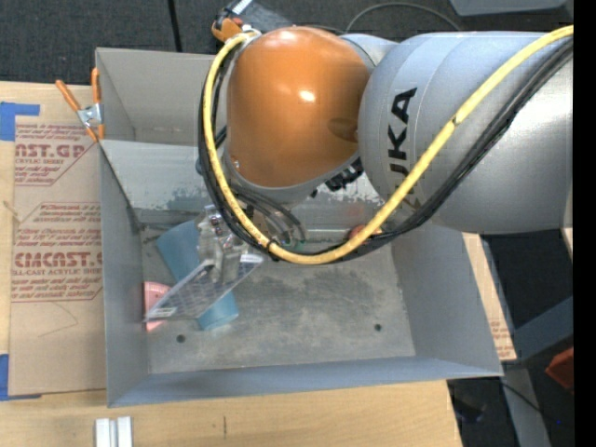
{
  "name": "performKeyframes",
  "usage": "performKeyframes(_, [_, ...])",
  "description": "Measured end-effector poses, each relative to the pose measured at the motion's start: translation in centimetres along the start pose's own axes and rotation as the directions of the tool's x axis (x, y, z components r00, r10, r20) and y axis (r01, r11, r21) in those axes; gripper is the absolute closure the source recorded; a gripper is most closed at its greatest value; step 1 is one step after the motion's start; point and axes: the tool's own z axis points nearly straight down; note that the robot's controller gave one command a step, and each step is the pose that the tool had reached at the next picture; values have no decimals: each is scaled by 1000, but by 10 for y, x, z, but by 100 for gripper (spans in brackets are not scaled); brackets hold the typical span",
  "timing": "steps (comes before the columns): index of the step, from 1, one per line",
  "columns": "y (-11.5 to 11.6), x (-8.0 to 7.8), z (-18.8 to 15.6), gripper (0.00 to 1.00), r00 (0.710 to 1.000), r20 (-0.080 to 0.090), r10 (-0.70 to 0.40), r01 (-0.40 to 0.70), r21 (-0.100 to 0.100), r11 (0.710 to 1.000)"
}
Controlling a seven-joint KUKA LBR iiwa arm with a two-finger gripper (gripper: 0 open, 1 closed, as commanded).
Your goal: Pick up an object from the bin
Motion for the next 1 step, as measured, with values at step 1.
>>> performKeyframes(1, [6, 7, 44, 100, 1000, 8, -5, 5, -4, 1000])
